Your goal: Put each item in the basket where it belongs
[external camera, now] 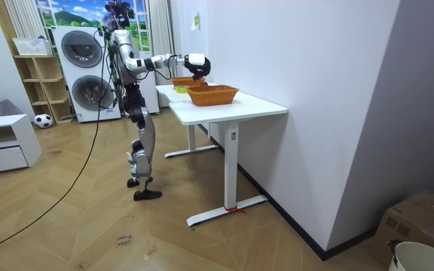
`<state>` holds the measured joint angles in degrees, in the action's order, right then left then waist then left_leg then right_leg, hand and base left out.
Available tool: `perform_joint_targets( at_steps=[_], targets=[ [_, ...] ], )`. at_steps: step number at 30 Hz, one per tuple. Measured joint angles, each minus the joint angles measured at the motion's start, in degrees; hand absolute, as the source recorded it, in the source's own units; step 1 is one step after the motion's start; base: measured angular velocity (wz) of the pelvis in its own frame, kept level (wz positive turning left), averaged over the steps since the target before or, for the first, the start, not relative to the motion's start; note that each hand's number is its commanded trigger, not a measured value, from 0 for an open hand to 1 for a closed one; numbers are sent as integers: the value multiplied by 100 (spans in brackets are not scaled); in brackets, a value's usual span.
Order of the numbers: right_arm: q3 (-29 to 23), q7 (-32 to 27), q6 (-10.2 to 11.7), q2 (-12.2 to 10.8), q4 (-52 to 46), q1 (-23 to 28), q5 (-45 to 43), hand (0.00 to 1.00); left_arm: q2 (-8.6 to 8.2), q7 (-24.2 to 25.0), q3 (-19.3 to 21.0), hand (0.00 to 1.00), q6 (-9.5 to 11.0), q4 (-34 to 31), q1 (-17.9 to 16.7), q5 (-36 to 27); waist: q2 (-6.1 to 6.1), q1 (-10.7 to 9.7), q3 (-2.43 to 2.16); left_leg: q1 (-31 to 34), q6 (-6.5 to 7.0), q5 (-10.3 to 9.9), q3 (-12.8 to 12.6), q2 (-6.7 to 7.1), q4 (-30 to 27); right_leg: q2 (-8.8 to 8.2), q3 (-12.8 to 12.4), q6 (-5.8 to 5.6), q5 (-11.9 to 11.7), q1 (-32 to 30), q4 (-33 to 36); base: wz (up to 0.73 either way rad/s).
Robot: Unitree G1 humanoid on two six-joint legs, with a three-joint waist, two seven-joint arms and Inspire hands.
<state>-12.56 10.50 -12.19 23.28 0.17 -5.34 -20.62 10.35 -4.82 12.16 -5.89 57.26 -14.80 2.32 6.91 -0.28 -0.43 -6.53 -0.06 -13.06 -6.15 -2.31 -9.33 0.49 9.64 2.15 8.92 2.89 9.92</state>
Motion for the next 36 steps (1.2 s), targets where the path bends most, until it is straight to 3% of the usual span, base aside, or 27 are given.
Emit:
perform_joint_targets(
  at_steps=[8,27,28,29,30,31,36],
  targets=[
    [0,-111,12,24,157,26,107,100,1,-1,1,0,0,-16,-21,-46,60,-29,18,0,0,0,-8,6,-2,-5,-15,-3,2,-4,-27,0],
    [18,-120,4,14,864,224,-44,100,12,-1,-19,0,-8,5,63,-50,10,57,52,-2,0,0,-19,13,2,2,-88,-15,14,-7,-40,-1],
    [18,-115,4,13,864,224,-45,66,14,0,-18,0,-8,5,72,-50,8,58,54,-4,0,0,-21,13,2,3,-93,-15,14,-7,-40,0],
    [19,-109,4,12,864,224,-46,51,14,3,-19,0,-8,5,77,-49,8,58,54,-4,0,0,-22,14,2,3,-94,-15,14,-7,-40,0],
    [19,-108,4,11,864,224,-46,6,14,5,-19,0,-8,4,78,-49,8,58,54,-4,0,0,-22,14,2,3,-94,-15,14,-7,-39,0],
    [19,-107,4,11,864,224,-46,0,14,10,-19,0,-8,5,77,-49,8,59,54,-4,0,0,-22,15,2,3,-96,-15,14,-7,-39,0],
    [19,-100,4,10,864,224,-43,0,14,27,-16,0,-7,5,71,-49,8,65,54,-5,0,0,-32,13,2,5,-97,-15,14,-7,-40,0]
  ],
)
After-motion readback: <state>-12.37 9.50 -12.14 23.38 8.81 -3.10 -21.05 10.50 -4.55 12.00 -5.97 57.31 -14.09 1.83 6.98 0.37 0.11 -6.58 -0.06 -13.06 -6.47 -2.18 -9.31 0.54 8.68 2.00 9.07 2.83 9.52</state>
